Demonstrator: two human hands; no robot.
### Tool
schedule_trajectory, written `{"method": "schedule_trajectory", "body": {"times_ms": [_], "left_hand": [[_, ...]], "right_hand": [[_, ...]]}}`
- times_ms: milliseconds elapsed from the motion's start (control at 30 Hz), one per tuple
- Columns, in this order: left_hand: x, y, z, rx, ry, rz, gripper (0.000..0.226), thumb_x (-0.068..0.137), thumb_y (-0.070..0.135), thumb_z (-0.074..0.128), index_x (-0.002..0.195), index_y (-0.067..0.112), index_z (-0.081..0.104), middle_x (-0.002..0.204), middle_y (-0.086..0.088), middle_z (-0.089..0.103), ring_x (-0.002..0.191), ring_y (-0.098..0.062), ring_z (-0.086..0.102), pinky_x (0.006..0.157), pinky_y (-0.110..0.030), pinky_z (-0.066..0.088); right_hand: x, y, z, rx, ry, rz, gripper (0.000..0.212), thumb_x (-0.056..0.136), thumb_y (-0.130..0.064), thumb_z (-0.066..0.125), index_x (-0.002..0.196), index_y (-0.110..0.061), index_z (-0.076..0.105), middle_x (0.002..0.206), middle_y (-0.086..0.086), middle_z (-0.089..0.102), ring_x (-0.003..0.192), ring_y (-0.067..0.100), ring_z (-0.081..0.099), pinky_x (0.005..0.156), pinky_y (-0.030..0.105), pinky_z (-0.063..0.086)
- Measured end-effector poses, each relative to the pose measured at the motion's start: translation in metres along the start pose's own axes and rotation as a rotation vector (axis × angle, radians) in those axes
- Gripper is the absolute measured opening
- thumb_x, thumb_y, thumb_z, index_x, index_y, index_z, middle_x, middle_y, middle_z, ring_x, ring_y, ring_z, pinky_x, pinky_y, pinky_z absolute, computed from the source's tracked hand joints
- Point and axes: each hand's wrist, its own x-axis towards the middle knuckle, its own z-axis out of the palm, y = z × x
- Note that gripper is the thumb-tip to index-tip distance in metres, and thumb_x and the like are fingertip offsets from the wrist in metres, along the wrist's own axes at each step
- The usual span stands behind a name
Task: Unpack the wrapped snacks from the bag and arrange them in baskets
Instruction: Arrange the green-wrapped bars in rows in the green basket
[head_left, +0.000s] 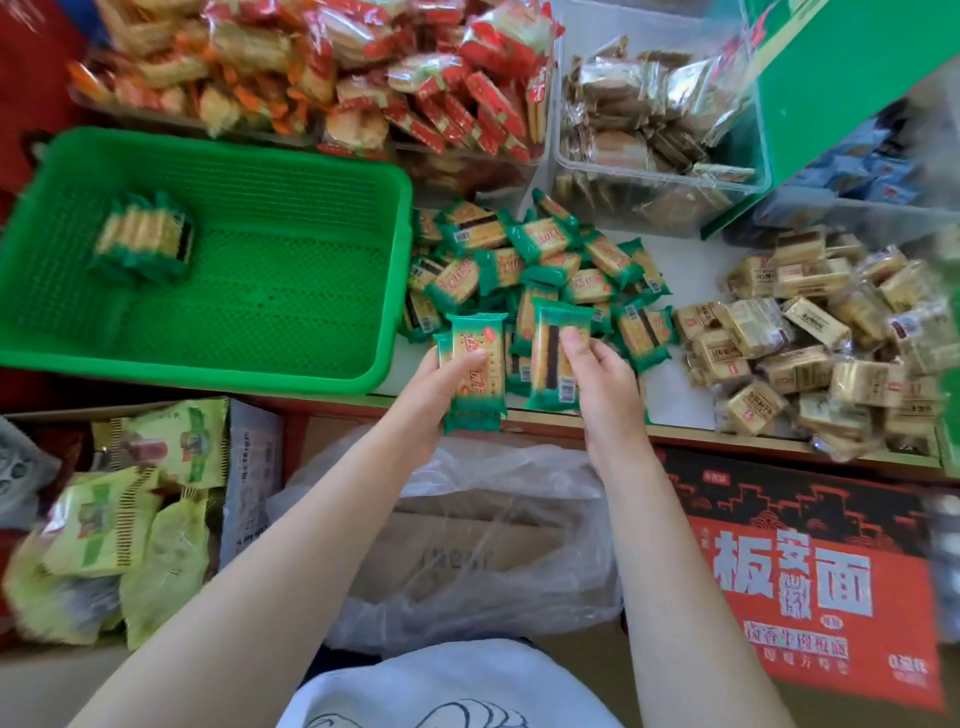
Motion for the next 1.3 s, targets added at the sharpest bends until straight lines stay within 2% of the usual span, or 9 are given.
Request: {"method": "schedule_trajectory", "body": {"times_ms": [233,367,533,667,733,867,1100,1233,1300], "left_hand": [[-0.028,0.04,-0.008,0.063,-0.064,0.106,0.105,0.054,0.087,0.069,0.14,0.03,0.049,0.139,-0.005,0.06,0.126,-0.026,0.059,0.107,-0.053,0.044],[-0.047,0.049,-0.031,0.072,-0.107,0.175,0.077,0.066,0.069,0.07,0.132,0.033,0.051,0.126,0.0,0.068,0.113,-0.021,0.068,0.103,-0.05,0.05],[-0.061,0.065,-0.082,-0.027,-0.113,0.209,0.053,0.09,0.052,0.06,0.136,0.026,0.053,0.124,-0.003,0.07,0.109,-0.02,0.069,0.092,-0.038,0.053],[-0.068,0.08,-0.13,0.001,-0.09,0.242,0.05,0.097,0.052,0.051,0.14,0.026,0.051,0.129,-0.005,0.067,0.116,-0.023,0.065,0.1,-0.04,0.05],[-0.071,0.086,-0.155,-0.013,-0.068,0.247,0.049,0.101,0.049,0.047,0.141,0.022,0.052,0.132,-0.008,0.065,0.12,-0.026,0.063,0.104,-0.041,0.048],[-0.078,0.101,-0.2,-0.044,-0.021,0.317,0.056,0.09,0.054,0.052,0.133,0.02,0.06,0.126,-0.007,0.069,0.116,-0.025,0.066,0.101,-0.039,0.05],[-0.055,0.119,-0.287,0.632,0.359,0.434,0.049,0.104,0.054,0.03,0.111,0.025,0.068,0.111,0.008,0.065,0.111,-0.017,0.059,0.11,-0.04,0.033],[-0.02,0.103,-0.368,1.08,0.672,0.577,0.042,0.103,0.044,0.032,0.075,0.024,0.056,0.066,0.009,0.057,0.073,-0.019,0.061,0.118,-0.047,0.023],[-0.011,0.102,-0.384,1.186,0.666,0.561,0.046,0.104,0.043,0.034,0.068,0.021,0.052,0.053,0.004,0.05,0.055,-0.021,0.053,0.087,-0.037,0.047]], "right_hand": [[-0.039,-0.033,0.066,-0.062,-0.197,-0.18,0.03,0.108,-0.032,0.04,0.134,-0.038,0.027,0.119,-0.038,0.038,0.092,-0.041,0.038,0.086,-0.006,0.033],[-0.051,-0.037,0.105,-0.055,-0.21,-0.244,0.057,0.104,-0.053,0.036,0.157,-0.036,0.022,0.146,-0.02,0.044,0.135,-0.009,0.039,0.119,0.029,0.031],[-0.058,-0.039,0.159,0.08,-0.275,-0.205,0.048,0.102,-0.056,0.035,0.148,-0.053,0.019,0.163,-0.019,0.019,0.147,-0.005,0.022,0.124,0.035,0.021],[-0.06,-0.037,0.213,0.019,-0.386,-0.18,0.067,0.099,-0.064,0.035,0.157,-0.039,0.012,0.151,-0.032,0.029,0.129,-0.027,0.028,0.111,0.01,0.026],[-0.058,-0.038,0.239,-0.048,-0.43,-0.168,0.079,0.089,-0.076,0.043,0.156,-0.042,0.021,0.153,-0.022,0.038,0.142,-0.005,0.031,0.119,0.03,0.027],[-0.059,-0.043,0.277,-0.057,-0.478,-0.205,0.065,0.098,-0.036,0.057,0.149,-0.053,0.021,0.143,-0.007,0.054,0.131,0.01,0.053,0.11,0.033,0.042],[-0.026,-0.046,0.324,-0.111,-0.465,0.151,0.092,0.053,-0.066,0.085,0.126,-0.014,0.065,0.118,0.01,0.072,0.11,0.028,0.066,0.106,0.05,0.047],[0.022,-0.037,0.353,-0.276,-0.288,0.259,0.132,0.032,-0.084,0.081,0.14,-0.017,0.047,0.132,0.006,0.063,0.113,0.028,0.065,0.098,0.051,0.052],[0.036,-0.047,0.376,-0.34,-0.274,0.301,0.128,0.045,-0.074,0.078,0.148,-0.013,0.034,0.137,0.006,0.057,0.112,0.028,0.065,0.086,0.042,0.056]]}}
